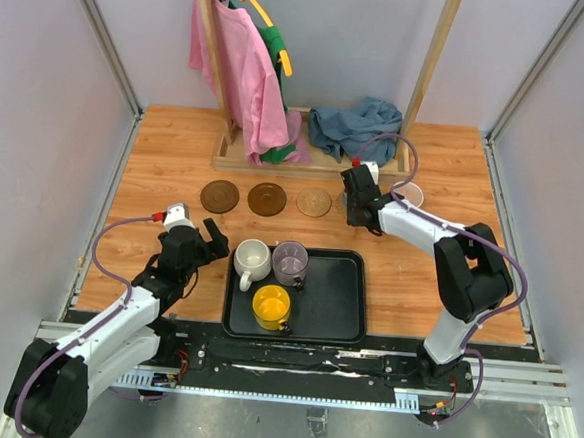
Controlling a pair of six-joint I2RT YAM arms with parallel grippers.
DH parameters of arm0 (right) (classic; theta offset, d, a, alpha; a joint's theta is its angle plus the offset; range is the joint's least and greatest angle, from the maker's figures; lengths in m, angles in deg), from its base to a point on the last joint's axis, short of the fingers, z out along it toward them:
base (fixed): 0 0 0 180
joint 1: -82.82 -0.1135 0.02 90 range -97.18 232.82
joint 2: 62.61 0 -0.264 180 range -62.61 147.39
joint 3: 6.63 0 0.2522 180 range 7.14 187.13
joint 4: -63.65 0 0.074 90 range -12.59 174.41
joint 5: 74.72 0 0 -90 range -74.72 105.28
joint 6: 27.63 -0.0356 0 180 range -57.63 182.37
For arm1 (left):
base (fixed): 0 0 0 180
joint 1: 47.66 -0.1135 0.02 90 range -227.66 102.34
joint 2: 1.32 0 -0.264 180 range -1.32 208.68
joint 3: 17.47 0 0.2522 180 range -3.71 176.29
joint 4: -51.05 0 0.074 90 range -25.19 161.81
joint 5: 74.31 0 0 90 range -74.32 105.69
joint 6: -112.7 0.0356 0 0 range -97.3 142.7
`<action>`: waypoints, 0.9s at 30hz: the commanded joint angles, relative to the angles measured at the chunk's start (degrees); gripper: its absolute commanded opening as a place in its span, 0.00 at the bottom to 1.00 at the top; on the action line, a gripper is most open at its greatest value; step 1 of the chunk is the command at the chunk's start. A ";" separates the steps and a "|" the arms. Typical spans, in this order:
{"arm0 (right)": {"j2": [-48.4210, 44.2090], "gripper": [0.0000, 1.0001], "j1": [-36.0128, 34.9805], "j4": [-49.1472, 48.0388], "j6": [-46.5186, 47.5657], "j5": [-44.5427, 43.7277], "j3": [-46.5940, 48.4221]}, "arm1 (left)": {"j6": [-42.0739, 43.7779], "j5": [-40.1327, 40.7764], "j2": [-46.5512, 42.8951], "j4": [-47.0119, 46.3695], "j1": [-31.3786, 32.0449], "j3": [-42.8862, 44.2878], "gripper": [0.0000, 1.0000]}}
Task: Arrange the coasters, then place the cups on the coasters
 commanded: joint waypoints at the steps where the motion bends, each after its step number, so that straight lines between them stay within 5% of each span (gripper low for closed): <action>1: 0.41 0.01 0.69 -4.40 -0.45 -0.58 2.94 | 0.94 1.14 0.19 -1.31 0.30 1.73 1.00; 20: 2.43 0.01 1.31 -3.21 -1.86 0.13 3.42 | 1.29 0.79 1.03 -1.81 0.31 1.48 1.00; 27: 0.65 0.30 1.35 -0.73 -2.82 -0.80 2.95 | 1.20 0.70 1.22 -2.11 0.34 1.33 1.00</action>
